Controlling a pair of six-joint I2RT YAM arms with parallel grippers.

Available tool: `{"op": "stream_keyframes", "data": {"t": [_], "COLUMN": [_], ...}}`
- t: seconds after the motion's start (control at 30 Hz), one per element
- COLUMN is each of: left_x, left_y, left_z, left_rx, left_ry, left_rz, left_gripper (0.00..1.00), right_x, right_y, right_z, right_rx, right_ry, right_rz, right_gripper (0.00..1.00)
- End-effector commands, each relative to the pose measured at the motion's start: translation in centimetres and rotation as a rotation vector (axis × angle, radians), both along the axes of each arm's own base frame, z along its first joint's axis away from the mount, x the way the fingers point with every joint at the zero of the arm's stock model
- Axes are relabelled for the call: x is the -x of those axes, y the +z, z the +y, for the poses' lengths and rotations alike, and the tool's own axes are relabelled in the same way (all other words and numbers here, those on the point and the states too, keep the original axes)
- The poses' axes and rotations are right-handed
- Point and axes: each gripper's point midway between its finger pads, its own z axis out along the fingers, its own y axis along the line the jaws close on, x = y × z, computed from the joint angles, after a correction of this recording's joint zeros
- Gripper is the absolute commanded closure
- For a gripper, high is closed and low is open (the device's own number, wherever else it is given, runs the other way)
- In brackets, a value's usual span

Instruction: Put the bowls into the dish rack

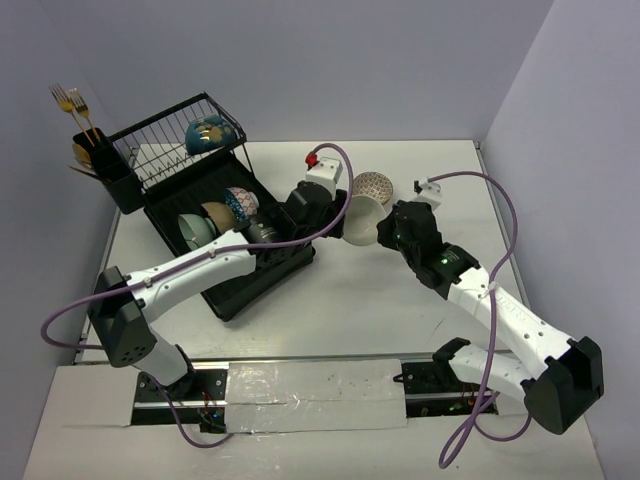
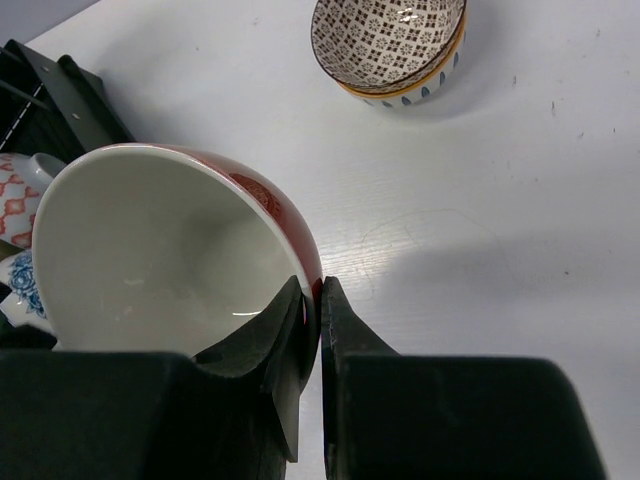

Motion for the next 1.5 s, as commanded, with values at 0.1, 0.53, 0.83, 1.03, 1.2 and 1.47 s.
{"op": "stream_keyframes", "data": {"t": [0.1,0.53,0.83,1.03,1.2,1.47], "left_x": [-1.2,-2.0,-2.2,-2.2,-2.4,-3.1], "left_y": [0.8,-0.9,-2.0,-2.2,-1.3,4.6], "left_z": [-0.5,-1.3,-1.8,-1.8,-1.3,3.5], "left_rx": [-0.045,-0.097,-0.118,-0.116,-0.121,-0.160], "left_ry": [0.039,0.053,0.050,0.052,0.067,0.177], "left_rz": [-0.037,-0.019,0.000,0.001,-0.028,-0.226], "left_gripper": [0.52,0.73,0.72,0.88,1.00,1.00], "right_x": [-0.9,-0.8,-0.8,-0.8,-0.6,0.9], "right_y": [4.1,4.2,4.4,4.3,4.2,5.8], "right_z": [0.5,0.3,0.6,1.0,1.6,3.6], "right_rx": [-0.050,-0.016,-0.018,-0.024,-0.030,-0.103], "right_ry": [-0.032,-0.054,-0.050,-0.042,-0.014,0.155], "right_rz": [-0.125,-0.130,-0.136,-0.132,-0.135,-0.239], "right_gripper": [1.00,1.00,1.00,1.00,0.94,0.35]}}
